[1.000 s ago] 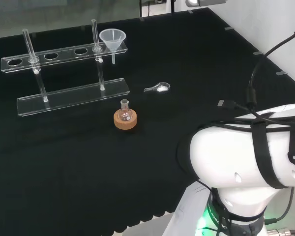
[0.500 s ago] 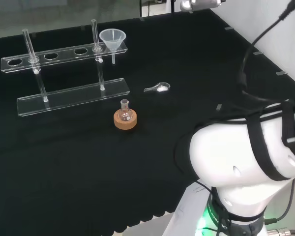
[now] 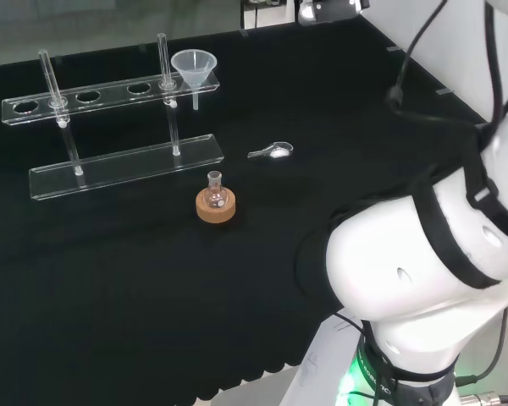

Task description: Pick up the funnel from the transparent funnel stand.

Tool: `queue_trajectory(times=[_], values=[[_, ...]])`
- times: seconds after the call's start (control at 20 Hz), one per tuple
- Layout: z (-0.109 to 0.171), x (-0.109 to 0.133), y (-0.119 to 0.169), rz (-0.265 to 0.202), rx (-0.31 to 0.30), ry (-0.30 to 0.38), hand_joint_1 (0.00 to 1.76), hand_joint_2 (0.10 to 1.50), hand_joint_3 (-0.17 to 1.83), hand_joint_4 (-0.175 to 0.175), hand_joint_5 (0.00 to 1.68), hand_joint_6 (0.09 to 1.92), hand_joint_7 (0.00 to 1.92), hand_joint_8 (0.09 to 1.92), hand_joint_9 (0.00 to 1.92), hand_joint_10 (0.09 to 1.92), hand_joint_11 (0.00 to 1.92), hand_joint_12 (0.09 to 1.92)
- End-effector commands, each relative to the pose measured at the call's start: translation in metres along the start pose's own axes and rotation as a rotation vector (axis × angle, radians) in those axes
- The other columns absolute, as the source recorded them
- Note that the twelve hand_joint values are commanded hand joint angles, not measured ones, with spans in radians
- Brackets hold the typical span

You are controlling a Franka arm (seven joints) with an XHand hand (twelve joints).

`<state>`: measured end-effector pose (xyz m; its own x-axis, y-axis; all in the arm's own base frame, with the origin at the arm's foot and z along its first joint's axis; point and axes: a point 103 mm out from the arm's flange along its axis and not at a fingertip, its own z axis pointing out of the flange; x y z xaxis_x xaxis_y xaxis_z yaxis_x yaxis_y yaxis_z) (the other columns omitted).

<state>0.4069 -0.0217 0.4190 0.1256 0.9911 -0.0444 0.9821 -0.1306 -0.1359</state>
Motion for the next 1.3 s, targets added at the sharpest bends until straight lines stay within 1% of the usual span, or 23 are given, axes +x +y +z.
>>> queue_trajectory(times=[0.05, 0.1, 0.35, 0.45, 0.55, 0.7, 0.85, 1.0, 1.15, 1.3], values=[[0.013, 0.020, 0.085, -0.062, 0.026, -0.008, 0.42, 0.97, 0.28, -0.008, 0.21, 0.09, 0.02, 0.46, 0.11, 0.67, 0.00, 1.37], [0.017, 0.025, 0.093, -0.071, 0.032, 0.001, 0.43, 0.95, 0.29, -0.009, 0.21, 0.09, 0.01, 0.48, 0.12, 0.67, 0.00, 1.38], [0.036, 0.060, 0.126, -0.120, 0.084, -0.003, 0.45, 0.93, 0.29, -0.011, 0.22, 0.09, 0.00, 0.50, 0.13, 0.69, 0.02, 1.41], [0.043, 0.080, 0.136, -0.160, 0.105, -0.020, 0.45, 0.93, 0.30, -0.011, 0.22, 0.09, 0.00, 0.51, 0.13, 0.69, 0.03, 1.41], [0.051, 0.090, 0.144, -0.180, 0.127, -0.024, 0.45, 0.93, 0.30, -0.011, 0.22, 0.09, 0.00, 0.51, 0.13, 0.69, 0.03, 1.41], [0.064, 0.094, 0.150, -0.193, 0.149, -0.014, 0.45, 0.92, 0.30, -0.012, 0.22, 0.09, 0.00, 0.51, 0.13, 0.69, 0.04, 1.42], [0.077, 0.100, 0.155, -0.198, 0.181, -0.017, 0.44, 0.91, 0.30, -0.012, 0.21, 0.09, 0.00, 0.51, 0.13, 0.70, 0.05, 1.42], [0.092, 0.100, 0.158, -0.195, 0.214, -0.022, 0.45, 0.89, 0.29, -0.012, 0.21, 0.09, 0.00, 0.50, 0.13, 0.70, 0.06, 1.43], [0.102, 0.099, 0.161, -0.191, 0.231, -0.026, 0.46, 0.88, 0.29, -0.012, 0.19, 0.09, 0.00, 0.48, 0.12, 0.70, 0.06, 1.44], [0.105, 0.099, 0.163, -0.190, 0.236, -0.030, 0.47, 0.86, 0.29, -0.013, 0.18, 0.09, 0.00, 0.46, 0.12, 0.71, 0.06, 1.45]])
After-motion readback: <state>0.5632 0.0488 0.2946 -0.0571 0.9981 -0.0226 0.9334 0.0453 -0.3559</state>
